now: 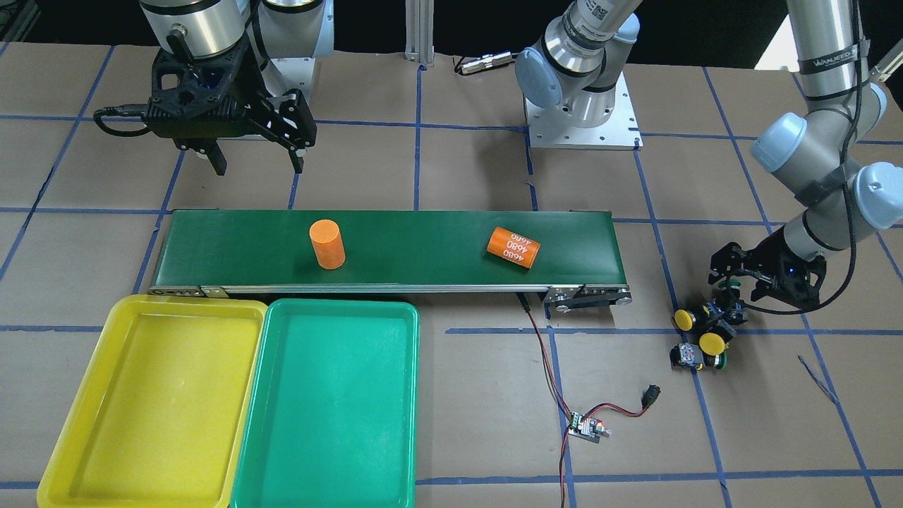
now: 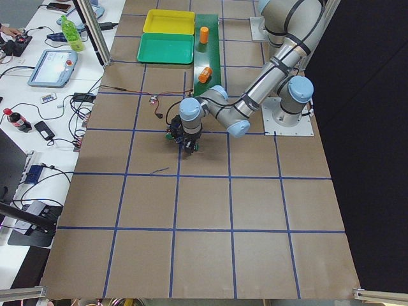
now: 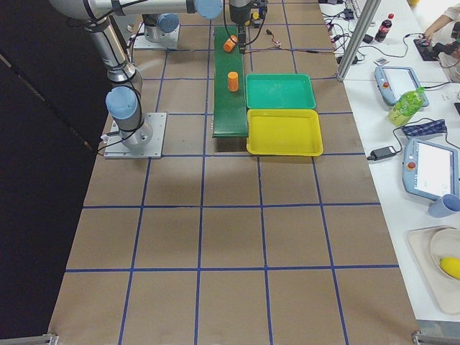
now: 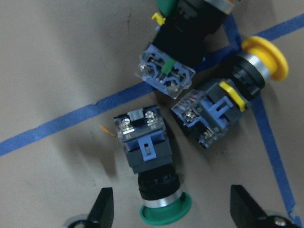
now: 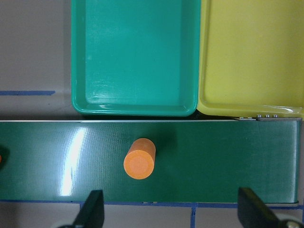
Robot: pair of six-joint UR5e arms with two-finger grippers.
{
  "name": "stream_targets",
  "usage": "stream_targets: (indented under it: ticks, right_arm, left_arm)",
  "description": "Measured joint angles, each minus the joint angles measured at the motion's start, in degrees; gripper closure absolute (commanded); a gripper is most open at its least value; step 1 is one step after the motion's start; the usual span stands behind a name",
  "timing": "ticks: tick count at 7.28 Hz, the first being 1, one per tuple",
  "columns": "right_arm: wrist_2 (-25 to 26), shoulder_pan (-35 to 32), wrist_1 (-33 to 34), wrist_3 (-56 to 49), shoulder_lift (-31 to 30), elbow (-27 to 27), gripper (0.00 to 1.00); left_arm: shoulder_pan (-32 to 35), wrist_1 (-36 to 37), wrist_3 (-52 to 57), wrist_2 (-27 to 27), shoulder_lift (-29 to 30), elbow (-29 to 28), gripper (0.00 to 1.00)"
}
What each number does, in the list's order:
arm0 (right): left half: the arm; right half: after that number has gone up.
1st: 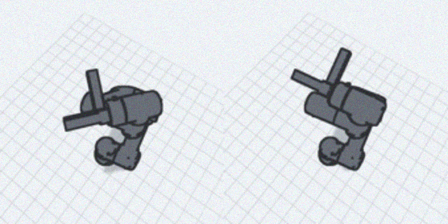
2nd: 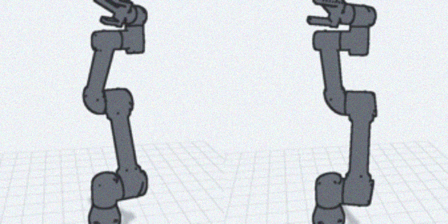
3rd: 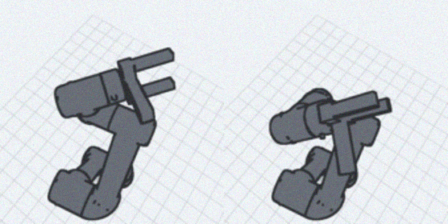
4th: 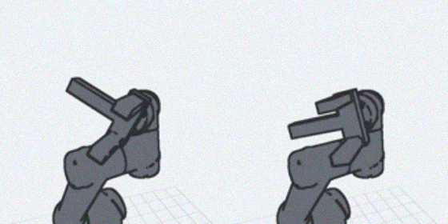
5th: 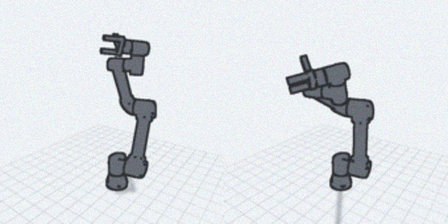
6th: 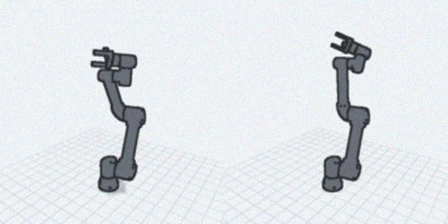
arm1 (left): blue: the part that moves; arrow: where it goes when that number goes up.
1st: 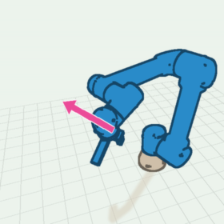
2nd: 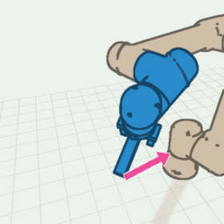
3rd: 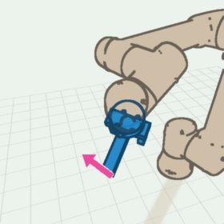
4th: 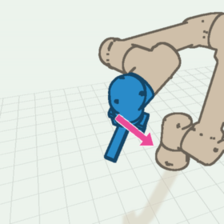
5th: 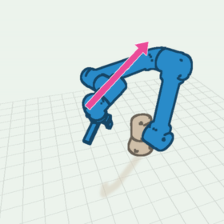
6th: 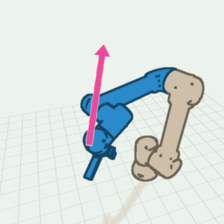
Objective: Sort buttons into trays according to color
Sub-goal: 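Grasp the green-capped push-button switch with the left gripper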
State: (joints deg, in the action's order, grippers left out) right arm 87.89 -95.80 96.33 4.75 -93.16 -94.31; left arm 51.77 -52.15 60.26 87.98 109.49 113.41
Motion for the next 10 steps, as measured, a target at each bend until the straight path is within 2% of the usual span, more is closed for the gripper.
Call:
stream_targets:
  ticks: [2,4,7,8,10]
  right_arm:
    - [0.00,-0.01,0.00,0.00,0.00,0.00,0.00]
    - [0.00,-0.04,0.00,0.00,0.00,0.00,0.00]
    - [0.00,-0.08,0.00,0.00,0.00,0.00,0.00]
    - [0.00,-0.09,0.00,0.00,0.00,0.00,0.00]
    - [0.00,-0.09,0.00,0.00,0.00,0.00,0.00]
  left_arm:
    - [0.00,0.41,-0.33,-0.08,1.02,-0.24,1.00]
    - [0.20,0.16,-1.49,-0.66,-0.48,-0.38,1.00]
    - [1.55,-7.11,-9.69,-0.94,-8.76,-0.32,1.00]
    - [3.61,-10.08,-13.62,-1.01,-12.15,0.05,1.00]
    - [12.31,-13.11,-25.98,-1.23,-17.52,1.55,1.00]
